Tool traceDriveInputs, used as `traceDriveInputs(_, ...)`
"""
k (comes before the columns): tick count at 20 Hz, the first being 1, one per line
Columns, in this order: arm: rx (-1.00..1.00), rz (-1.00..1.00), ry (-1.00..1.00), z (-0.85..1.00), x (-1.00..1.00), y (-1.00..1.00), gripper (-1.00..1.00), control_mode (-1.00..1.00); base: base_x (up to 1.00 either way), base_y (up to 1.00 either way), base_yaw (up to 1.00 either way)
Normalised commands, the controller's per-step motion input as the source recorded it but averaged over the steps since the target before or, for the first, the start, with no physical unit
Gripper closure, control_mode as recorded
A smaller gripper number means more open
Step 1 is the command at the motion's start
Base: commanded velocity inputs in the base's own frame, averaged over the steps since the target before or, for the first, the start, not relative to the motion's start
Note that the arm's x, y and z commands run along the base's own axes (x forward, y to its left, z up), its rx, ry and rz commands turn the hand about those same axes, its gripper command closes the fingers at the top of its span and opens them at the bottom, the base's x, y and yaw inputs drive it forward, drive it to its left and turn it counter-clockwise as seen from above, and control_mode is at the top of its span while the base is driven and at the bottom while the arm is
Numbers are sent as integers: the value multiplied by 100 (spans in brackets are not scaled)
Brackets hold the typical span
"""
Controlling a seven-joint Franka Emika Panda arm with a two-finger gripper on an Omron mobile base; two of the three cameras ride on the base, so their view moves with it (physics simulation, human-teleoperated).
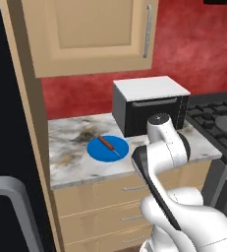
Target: Place the cold items (tangerine and orange) from the fridge in one tupperware on the dining counter. Place the warm items (kebab skewer and hot dog) in the stove area in another tupperware.
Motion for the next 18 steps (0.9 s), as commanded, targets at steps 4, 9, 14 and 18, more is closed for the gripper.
traceDriveInputs(4,0,0,0,0,0,0,-100,100,16,52,20)
traceDriveInputs(9,0,0,0,0,0,0,-100,100,36,44,19)
traceDriveInputs(14,0,0,0,0,0,0,-100,100,52,19,19)
traceDriveInputs(18,0,0,0,0,0,0,-100,100,39,0,14)
